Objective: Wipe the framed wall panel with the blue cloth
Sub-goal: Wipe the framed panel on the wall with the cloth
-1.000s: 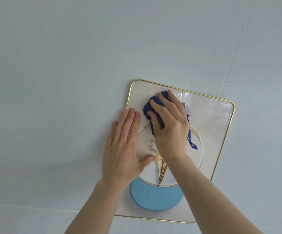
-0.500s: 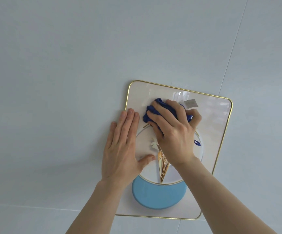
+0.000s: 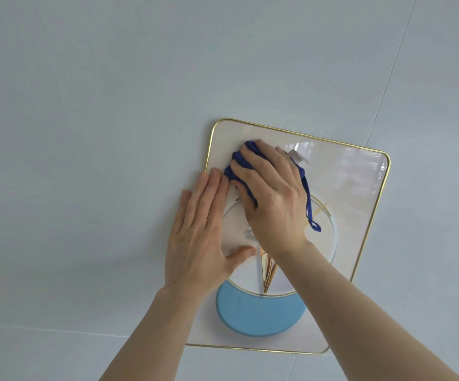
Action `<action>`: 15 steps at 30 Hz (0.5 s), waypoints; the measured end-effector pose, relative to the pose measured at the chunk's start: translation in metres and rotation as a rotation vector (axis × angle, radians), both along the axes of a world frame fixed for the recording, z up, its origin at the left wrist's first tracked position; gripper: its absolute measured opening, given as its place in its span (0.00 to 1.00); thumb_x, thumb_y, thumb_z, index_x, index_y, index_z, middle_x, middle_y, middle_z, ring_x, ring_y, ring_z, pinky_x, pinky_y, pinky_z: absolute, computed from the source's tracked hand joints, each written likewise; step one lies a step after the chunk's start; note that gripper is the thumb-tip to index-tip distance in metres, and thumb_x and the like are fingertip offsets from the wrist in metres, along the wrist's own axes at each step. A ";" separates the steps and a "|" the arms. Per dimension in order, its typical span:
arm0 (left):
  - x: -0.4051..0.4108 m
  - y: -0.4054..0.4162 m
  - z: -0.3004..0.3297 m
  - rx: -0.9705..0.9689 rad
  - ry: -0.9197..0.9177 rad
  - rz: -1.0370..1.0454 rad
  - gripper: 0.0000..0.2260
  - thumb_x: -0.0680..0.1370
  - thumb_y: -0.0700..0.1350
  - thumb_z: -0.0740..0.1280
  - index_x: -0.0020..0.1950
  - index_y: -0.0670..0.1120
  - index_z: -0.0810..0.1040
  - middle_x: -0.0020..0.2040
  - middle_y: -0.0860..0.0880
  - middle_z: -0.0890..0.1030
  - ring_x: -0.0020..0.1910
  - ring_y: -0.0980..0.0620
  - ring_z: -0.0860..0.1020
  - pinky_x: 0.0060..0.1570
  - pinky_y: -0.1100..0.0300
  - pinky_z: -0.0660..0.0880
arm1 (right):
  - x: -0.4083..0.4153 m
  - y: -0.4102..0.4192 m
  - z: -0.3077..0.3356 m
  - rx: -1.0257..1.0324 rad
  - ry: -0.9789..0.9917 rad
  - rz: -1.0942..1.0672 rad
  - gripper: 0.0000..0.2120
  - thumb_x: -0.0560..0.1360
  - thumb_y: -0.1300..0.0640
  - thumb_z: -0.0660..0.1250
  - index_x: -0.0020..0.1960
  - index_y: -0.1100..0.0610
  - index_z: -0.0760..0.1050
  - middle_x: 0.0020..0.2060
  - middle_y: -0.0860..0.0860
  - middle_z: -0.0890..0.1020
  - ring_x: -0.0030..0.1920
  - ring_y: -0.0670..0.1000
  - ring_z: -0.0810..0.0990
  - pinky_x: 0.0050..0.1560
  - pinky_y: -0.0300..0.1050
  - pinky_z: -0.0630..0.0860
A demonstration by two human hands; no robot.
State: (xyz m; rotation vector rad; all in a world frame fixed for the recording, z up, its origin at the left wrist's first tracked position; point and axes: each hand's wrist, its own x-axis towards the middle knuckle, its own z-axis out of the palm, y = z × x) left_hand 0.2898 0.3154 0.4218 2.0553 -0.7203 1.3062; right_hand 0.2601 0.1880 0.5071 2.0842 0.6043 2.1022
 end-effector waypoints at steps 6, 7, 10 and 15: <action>-0.001 0.001 -0.001 0.006 -0.002 -0.016 0.56 0.69 0.71 0.71 0.85 0.46 0.48 0.86 0.49 0.49 0.85 0.52 0.46 0.83 0.47 0.52 | -0.006 -0.006 0.005 -0.051 -0.009 -0.046 0.05 0.81 0.60 0.72 0.54 0.59 0.87 0.56 0.52 0.88 0.66 0.59 0.82 0.61 0.59 0.81; -0.001 0.001 0.000 0.004 -0.004 -0.016 0.56 0.69 0.71 0.71 0.85 0.46 0.48 0.86 0.50 0.49 0.85 0.52 0.46 0.83 0.47 0.52 | -0.005 -0.002 0.007 -0.031 -0.024 -0.052 0.05 0.81 0.60 0.73 0.53 0.59 0.87 0.55 0.52 0.88 0.66 0.60 0.83 0.60 0.59 0.81; 0.000 -0.001 -0.001 -0.008 0.000 -0.012 0.56 0.68 0.71 0.72 0.84 0.45 0.50 0.86 0.49 0.50 0.85 0.52 0.46 0.83 0.47 0.52 | 0.002 0.012 0.016 0.017 -0.044 -0.042 0.04 0.81 0.62 0.73 0.51 0.60 0.87 0.55 0.53 0.88 0.65 0.59 0.83 0.61 0.57 0.81; 0.003 0.000 -0.001 -0.001 -0.008 -0.017 0.55 0.69 0.72 0.70 0.85 0.46 0.49 0.86 0.49 0.49 0.85 0.52 0.46 0.83 0.46 0.52 | 0.001 0.006 0.022 -0.063 -0.036 -0.062 0.05 0.81 0.61 0.72 0.53 0.59 0.87 0.55 0.52 0.88 0.65 0.58 0.83 0.61 0.56 0.81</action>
